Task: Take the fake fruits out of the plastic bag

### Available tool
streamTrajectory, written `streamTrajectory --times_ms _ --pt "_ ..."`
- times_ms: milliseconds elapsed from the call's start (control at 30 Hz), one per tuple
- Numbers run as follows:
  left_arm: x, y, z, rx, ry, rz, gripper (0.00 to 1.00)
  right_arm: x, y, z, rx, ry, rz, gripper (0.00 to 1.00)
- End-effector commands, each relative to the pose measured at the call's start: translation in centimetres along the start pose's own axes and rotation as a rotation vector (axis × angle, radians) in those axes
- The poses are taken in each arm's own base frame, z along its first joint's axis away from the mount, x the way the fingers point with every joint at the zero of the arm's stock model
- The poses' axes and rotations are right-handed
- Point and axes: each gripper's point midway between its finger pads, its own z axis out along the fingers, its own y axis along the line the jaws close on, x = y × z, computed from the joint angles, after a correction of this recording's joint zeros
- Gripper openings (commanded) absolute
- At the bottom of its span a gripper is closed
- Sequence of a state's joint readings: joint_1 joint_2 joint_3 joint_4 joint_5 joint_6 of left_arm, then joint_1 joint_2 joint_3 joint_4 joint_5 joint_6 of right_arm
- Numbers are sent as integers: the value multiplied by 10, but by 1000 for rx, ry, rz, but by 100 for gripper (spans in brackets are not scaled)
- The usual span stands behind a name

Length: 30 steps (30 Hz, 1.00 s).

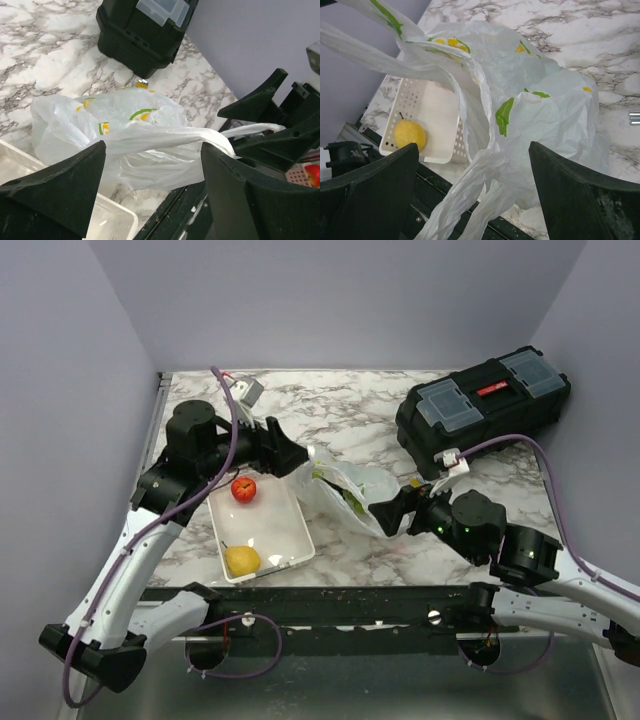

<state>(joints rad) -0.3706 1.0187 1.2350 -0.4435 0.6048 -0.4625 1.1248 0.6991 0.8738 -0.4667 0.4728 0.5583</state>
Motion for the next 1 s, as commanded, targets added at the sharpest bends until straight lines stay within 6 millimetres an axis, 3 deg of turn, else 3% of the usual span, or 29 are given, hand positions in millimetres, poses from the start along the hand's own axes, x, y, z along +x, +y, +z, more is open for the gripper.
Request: streamTrajectory --times_ms 0,100,200,367,567,667,733,833,967 --pt "26 18 -11 -296 11 107 77 3 8 1 -45 -3 11 93" --pt "22 31 -18 -503 -69 88 77 2 6 0 -45 -13 19 92" --pt "22 33 -18 -585 -97 103 77 1 3 -2 -38 -19 21 92" --pt "20 8 -21 -473 -143 95 82 -5 -2 -9 -24 -39 44 92" --pt "-5 -12 -62 -375 -314 87 83 -6 -8 -11 -11 -73 61 88" --pt "-6 -13 -78 -377 -336 59 84 -5 -9 -9 -10 -74 44 84" --pt "-3 -12 -81 -378 -334 30 90 -5 -9 -8 -4 -73 33 81" --pt "1 -30 -74 -272 -303 52 96 -5 -7 -6 -10 -67 24 77" --pt "12 -67 -47 -59 -223 68 99 -4 -6 -4 -11 -68 16 73"
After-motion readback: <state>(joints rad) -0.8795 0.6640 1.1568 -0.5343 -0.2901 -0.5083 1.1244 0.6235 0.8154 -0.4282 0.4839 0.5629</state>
